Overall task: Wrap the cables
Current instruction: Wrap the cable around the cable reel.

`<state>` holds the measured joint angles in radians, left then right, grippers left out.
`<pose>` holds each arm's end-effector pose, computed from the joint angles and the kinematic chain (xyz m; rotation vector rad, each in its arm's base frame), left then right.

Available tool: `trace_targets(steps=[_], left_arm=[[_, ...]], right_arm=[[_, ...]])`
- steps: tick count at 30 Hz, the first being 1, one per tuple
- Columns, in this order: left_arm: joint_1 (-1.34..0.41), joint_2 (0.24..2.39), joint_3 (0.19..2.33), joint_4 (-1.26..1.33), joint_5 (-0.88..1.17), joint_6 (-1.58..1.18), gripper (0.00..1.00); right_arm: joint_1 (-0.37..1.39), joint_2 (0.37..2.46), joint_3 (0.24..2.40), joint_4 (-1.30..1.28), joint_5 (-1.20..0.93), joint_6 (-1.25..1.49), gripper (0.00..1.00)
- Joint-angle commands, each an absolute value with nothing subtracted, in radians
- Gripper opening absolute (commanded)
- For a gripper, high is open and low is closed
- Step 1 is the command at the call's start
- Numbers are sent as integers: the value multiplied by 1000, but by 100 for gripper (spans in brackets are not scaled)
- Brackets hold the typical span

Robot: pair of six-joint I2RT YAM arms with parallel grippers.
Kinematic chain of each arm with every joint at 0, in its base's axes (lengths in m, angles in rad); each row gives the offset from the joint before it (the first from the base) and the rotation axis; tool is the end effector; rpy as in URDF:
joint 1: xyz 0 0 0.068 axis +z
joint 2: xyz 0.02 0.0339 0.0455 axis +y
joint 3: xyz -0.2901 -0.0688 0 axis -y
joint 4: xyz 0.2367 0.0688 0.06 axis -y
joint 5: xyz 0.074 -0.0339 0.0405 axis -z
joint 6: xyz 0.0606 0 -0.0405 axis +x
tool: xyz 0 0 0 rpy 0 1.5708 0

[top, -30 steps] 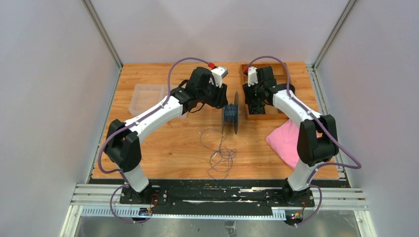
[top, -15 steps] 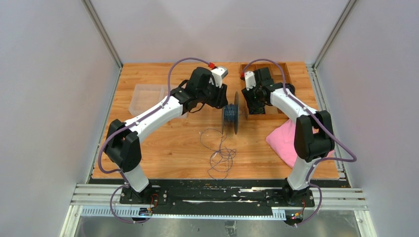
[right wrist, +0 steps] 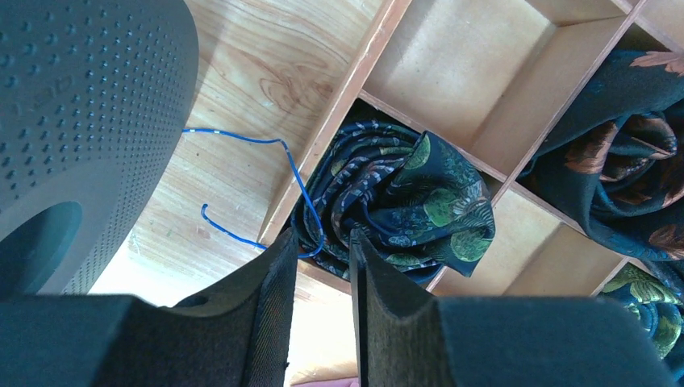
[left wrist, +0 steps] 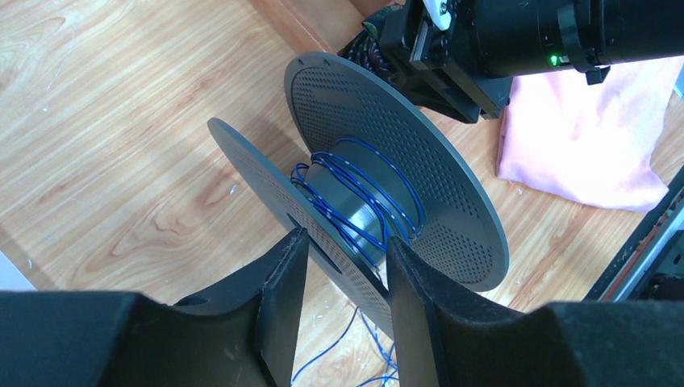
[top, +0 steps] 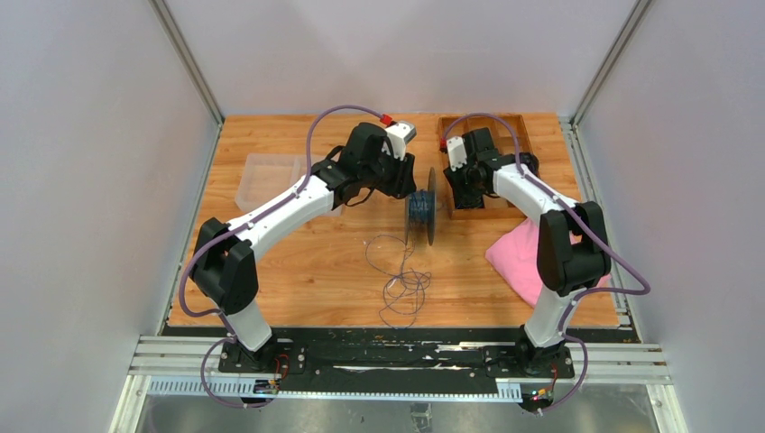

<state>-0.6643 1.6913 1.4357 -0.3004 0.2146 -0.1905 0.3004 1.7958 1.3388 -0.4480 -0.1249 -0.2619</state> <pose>0.3166 -0.2643 0.3294 0.6436 2.1052 -0.7218 0.3860 0.1275 0.2402 -0.7376 2.3612 0.1711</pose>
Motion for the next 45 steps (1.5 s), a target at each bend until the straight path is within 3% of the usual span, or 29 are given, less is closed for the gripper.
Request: trace_targets(steps=[1, 22, 33, 45], left_arm=[[-670, 1670, 1428, -284, 212, -181, 45], [-672, 1667, 1417, -280, 213, -179, 45], [-672, 1667, 1417, -280, 210, -180, 45], [-670, 1667, 1417, -279, 210, -179, 45]], right_arm=[[307, 1785, 1318, -470, -98, -266, 29], [345, 1835, 1332, -444, -38, -271, 19], [345, 1758, 1357, -452, -28, -280, 9], [345, 1729, 1382, -475, -28, -286, 7]])
